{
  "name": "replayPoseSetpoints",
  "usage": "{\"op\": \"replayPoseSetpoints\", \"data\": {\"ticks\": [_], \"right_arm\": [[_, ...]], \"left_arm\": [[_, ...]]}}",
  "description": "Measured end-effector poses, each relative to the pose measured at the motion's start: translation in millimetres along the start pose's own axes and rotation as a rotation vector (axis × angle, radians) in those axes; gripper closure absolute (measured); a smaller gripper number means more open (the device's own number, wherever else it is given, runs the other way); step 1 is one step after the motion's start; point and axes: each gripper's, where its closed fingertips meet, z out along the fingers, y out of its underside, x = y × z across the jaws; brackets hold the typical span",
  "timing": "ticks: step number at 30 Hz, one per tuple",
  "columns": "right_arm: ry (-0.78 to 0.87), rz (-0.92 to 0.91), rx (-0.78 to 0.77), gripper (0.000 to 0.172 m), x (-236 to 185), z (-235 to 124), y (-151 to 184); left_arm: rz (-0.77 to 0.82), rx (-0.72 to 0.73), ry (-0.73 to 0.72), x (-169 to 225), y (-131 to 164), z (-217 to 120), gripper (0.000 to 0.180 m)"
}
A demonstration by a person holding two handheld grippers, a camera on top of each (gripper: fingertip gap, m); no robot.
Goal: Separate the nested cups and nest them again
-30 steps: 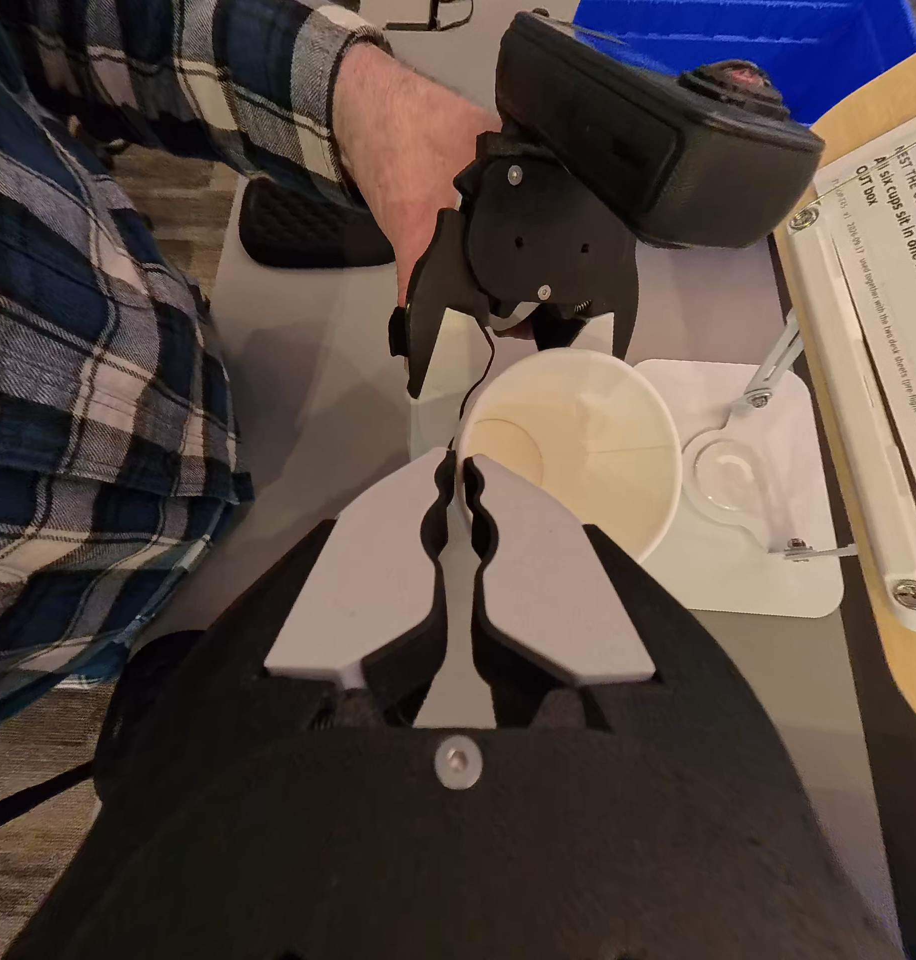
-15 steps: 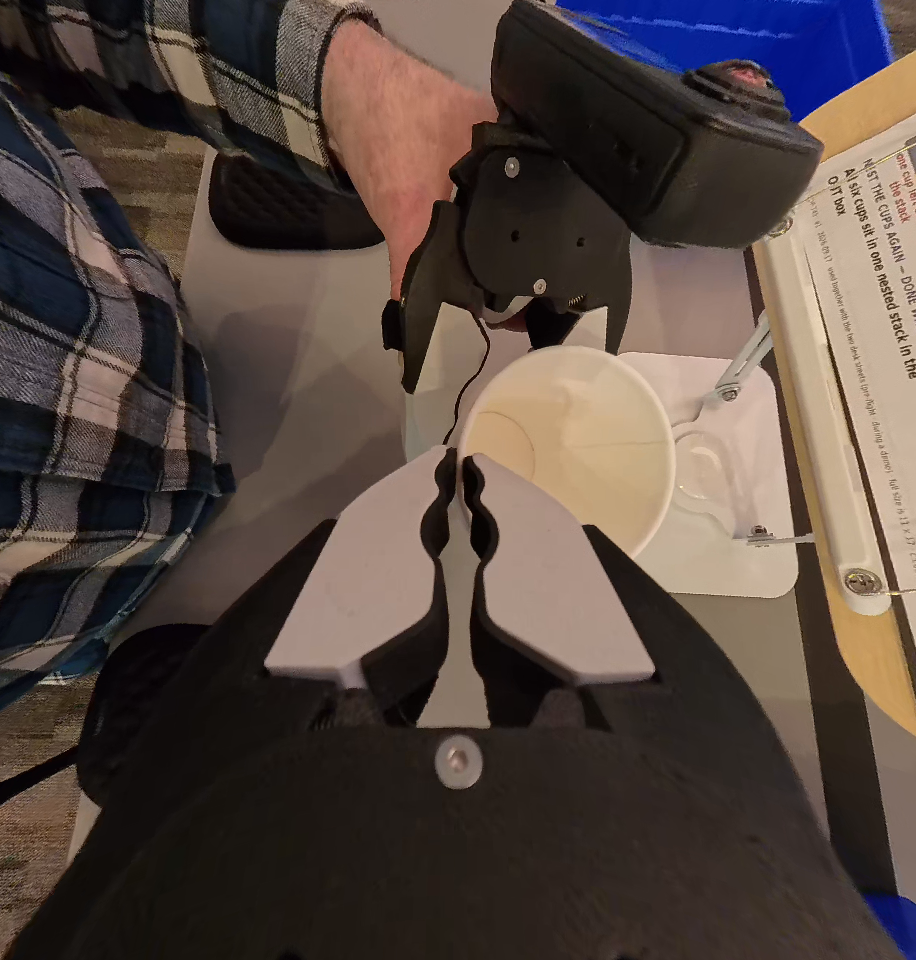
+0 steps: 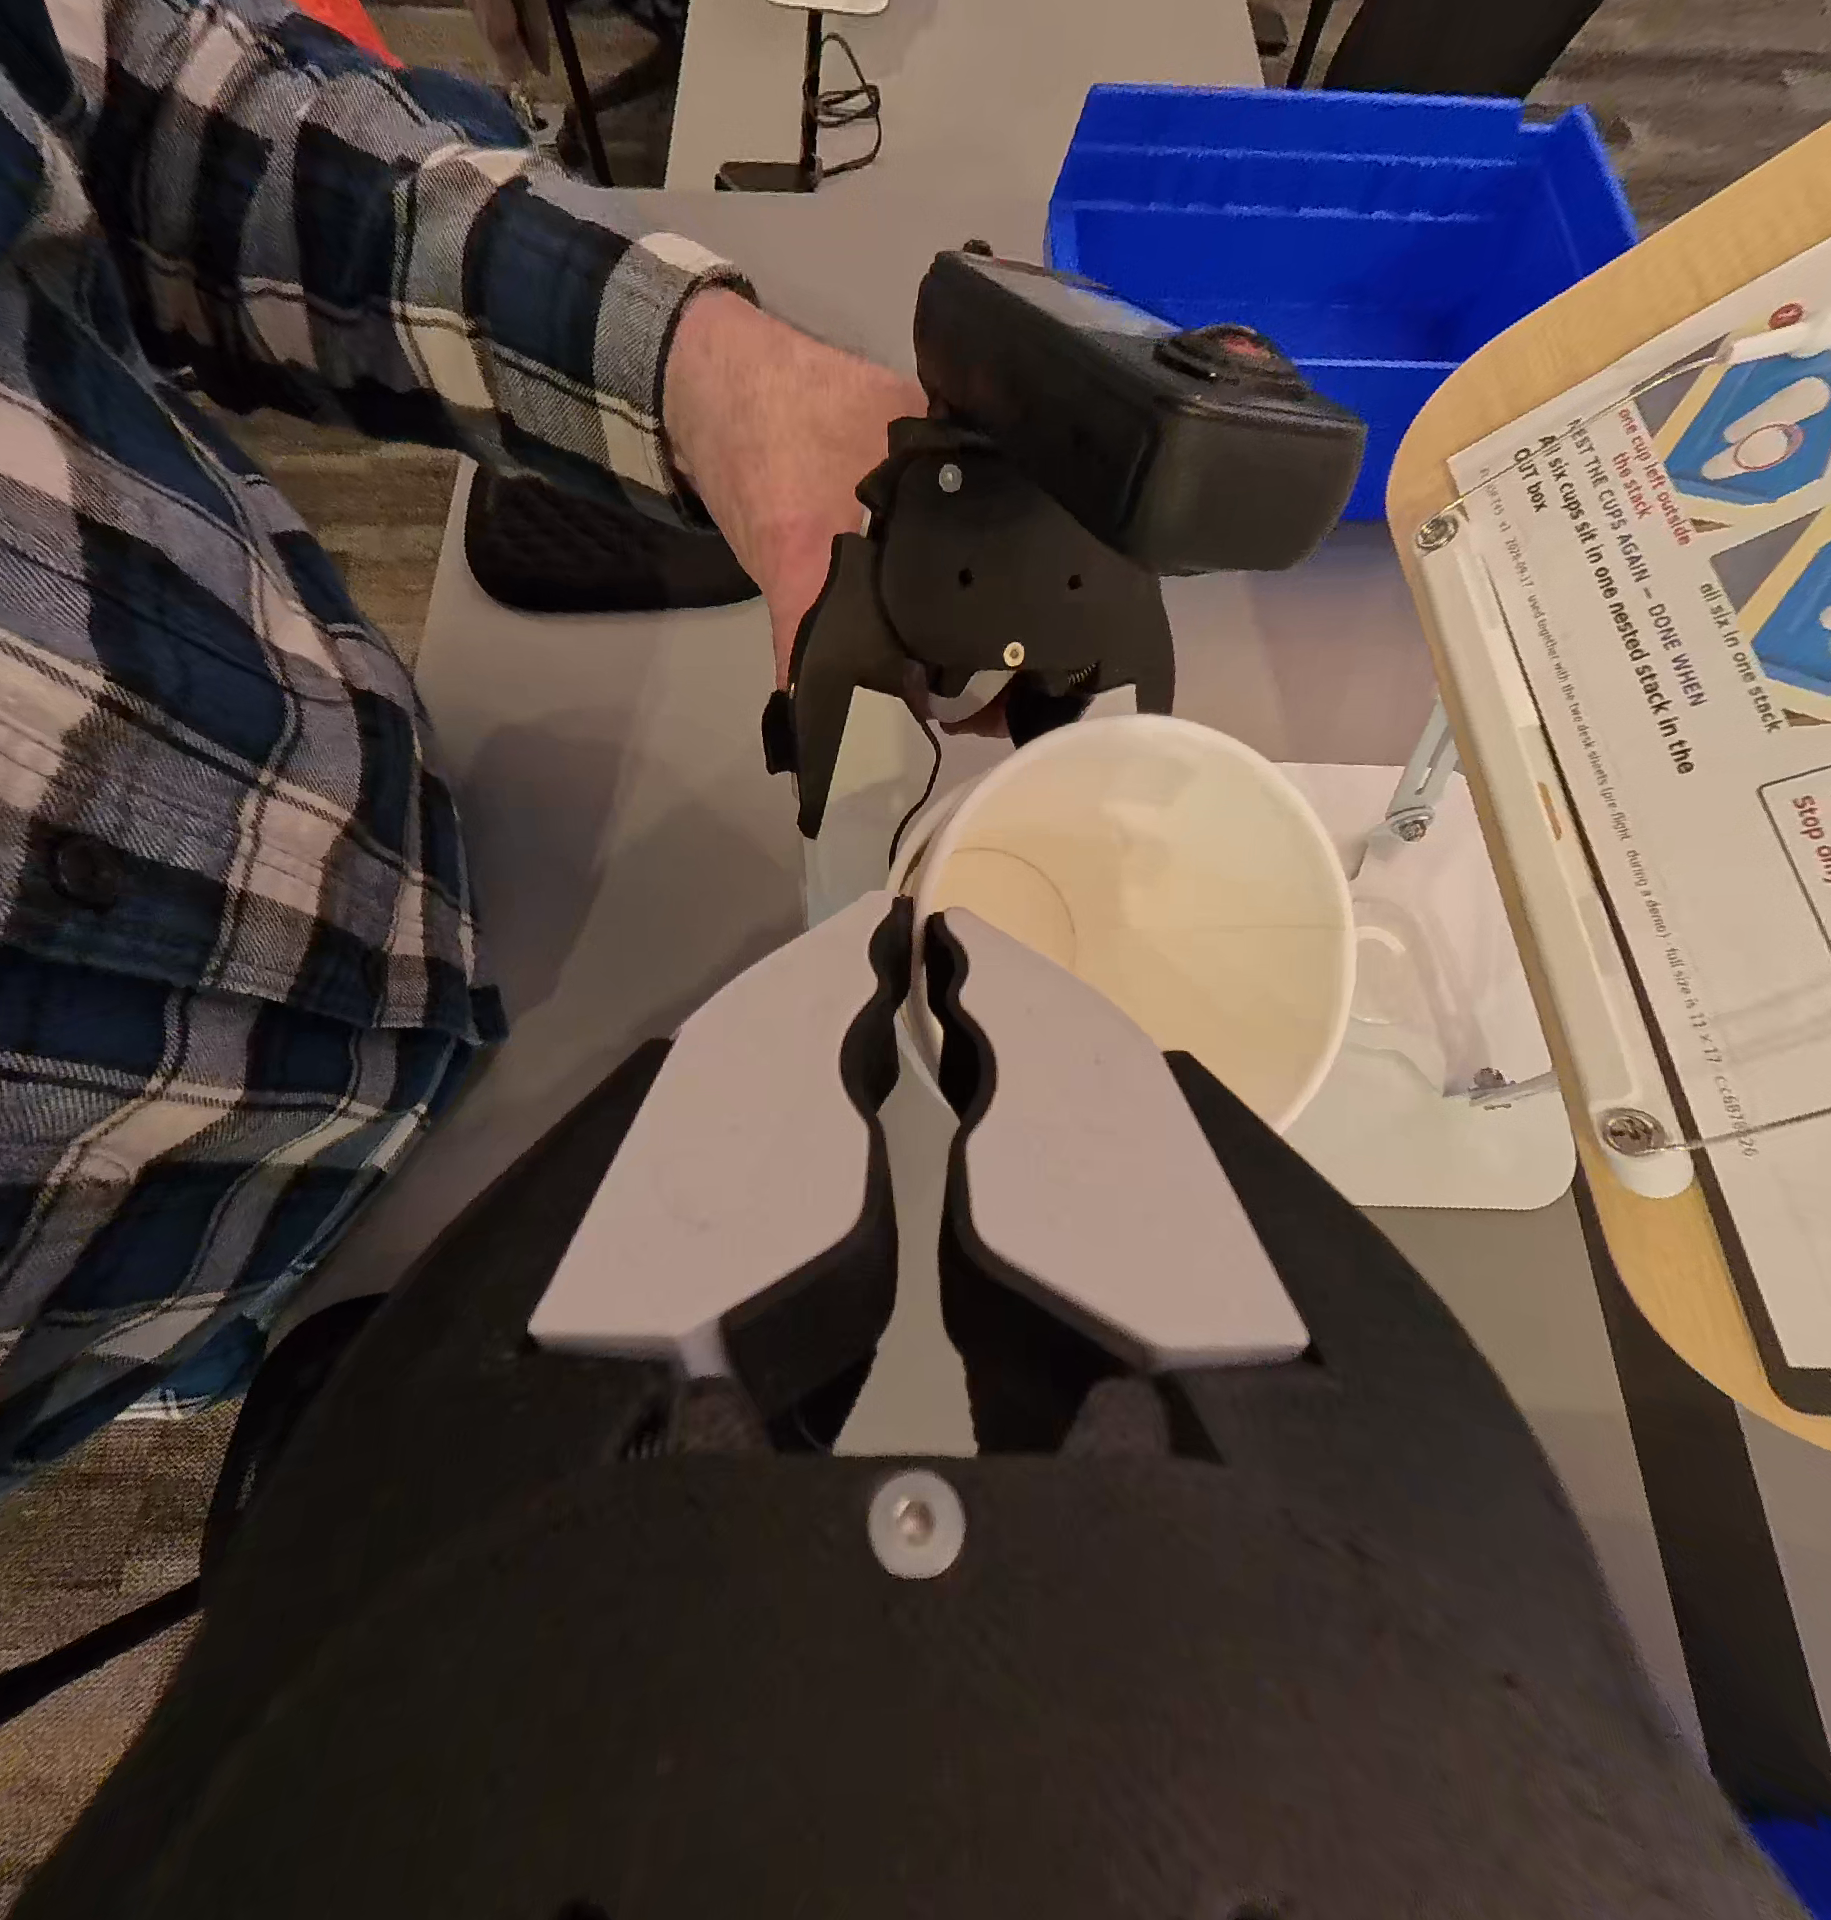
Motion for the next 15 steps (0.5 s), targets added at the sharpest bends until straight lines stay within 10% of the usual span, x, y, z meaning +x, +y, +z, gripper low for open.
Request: {"op": "replayPoseSetpoints", "data": {"ticks": [15], "right_arm": [[-0.039, 0.071, -0.006, 0.169, 1, 4, 4]], "left_arm": [[-0.003, -0.01, 0.016, 5, -4, 1, 0.098]]}}
